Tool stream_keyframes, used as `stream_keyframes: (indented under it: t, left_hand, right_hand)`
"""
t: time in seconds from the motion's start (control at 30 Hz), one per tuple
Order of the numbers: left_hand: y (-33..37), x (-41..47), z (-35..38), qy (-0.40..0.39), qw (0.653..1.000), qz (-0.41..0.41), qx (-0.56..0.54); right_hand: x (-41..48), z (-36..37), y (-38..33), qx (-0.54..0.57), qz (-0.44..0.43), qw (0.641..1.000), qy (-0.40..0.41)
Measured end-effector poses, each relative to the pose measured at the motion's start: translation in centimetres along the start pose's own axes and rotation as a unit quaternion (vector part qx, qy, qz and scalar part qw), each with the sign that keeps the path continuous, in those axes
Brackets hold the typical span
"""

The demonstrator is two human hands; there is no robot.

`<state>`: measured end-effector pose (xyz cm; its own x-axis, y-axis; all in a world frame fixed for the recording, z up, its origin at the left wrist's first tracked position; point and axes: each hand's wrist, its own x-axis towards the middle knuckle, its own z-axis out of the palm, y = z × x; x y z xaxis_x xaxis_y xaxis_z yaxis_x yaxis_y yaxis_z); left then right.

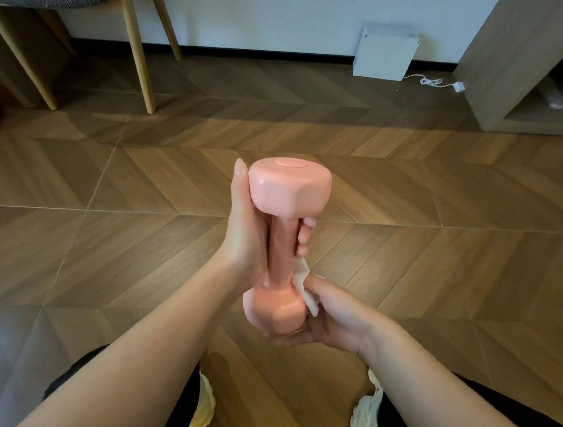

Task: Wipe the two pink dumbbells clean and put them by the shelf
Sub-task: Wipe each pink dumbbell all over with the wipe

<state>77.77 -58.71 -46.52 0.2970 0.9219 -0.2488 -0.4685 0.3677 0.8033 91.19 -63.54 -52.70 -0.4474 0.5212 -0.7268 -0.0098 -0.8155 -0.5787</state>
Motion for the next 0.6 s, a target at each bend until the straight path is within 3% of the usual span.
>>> stream_keyframes:
  t: [0.3, 0.6]
  left_hand:
    - [-1.8, 1.1, -0.4, 0.062, 0.995, -0.009, 0.083]
    - [-0.8, -1.4, 1.7, 0.107, 0.981, 0.062, 0.153]
  right_hand:
    - [0.1, 0.0, -0.1, 0.013, -0.036, 0.989, 0.143]
    - [-1.7, 1.1, -0.5, -0.010, -0.051, 0.986, 0.156]
